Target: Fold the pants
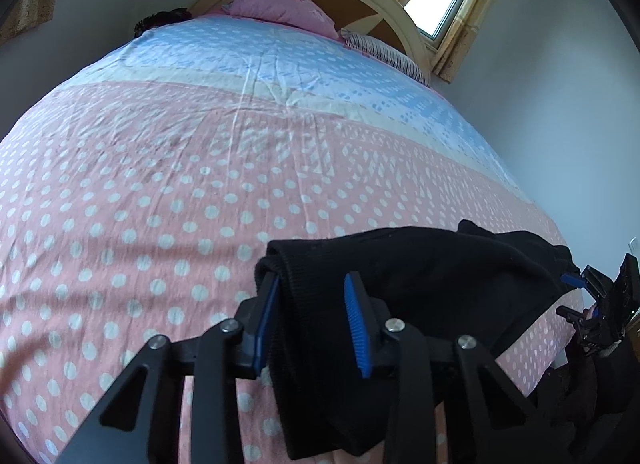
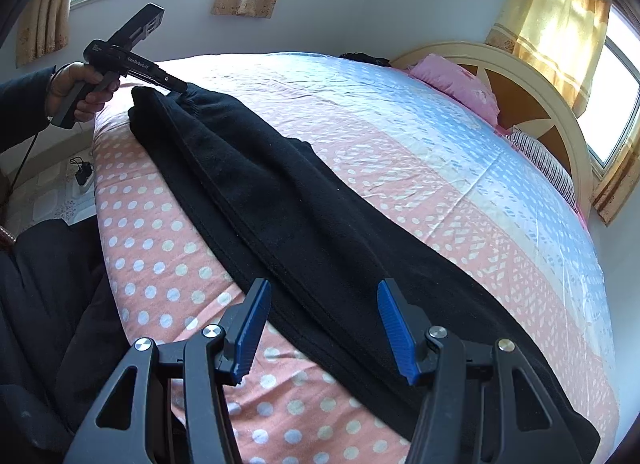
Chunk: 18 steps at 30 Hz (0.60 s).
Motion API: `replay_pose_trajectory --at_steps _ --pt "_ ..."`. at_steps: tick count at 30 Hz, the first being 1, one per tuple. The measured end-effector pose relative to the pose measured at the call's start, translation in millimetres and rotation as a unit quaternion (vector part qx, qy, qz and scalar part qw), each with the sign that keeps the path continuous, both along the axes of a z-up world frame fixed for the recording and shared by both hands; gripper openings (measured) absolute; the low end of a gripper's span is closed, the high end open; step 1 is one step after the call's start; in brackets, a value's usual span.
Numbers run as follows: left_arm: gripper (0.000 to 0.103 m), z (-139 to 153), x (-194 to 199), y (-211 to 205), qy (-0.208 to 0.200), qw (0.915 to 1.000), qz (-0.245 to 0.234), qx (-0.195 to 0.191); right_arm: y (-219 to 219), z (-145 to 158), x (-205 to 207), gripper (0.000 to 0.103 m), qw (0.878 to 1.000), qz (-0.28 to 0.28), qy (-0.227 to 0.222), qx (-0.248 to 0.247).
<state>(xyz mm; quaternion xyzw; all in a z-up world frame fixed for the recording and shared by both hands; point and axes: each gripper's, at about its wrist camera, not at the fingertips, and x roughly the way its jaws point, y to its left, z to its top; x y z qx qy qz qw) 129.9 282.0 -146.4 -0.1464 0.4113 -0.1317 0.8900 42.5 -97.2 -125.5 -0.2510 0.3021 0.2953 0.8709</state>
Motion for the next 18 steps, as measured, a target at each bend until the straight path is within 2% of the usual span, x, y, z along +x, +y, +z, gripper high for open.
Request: replay_pose_trajectory --at_steps 3,5,11,15,18 --pt "0.033 -3 2 2 0.002 1.0000 0.005 0.000 4 0 -2 0.057 1.000 0.003 -0.001 0.002" --pt "0.008 -2 3 3 -0.004 0.9999 0.008 0.009 7 1 -4 0.057 1.000 0.006 -0.002 0.002" --pt "0.008 27 11 18 -0.045 0.9984 0.021 -0.027 20 2 -7 0.057 1.000 0.022 0.009 0.010" --pt "0.008 6 33 19 -0.010 0.9998 0.020 -0.001 40 -1 -10 0.057 0.999 0.044 0.010 0.011" --pt "0.009 -14 39 22 0.016 0.9996 0.018 -0.016 55 -2 -10 0.057 0.998 0.059 0.010 0.015"
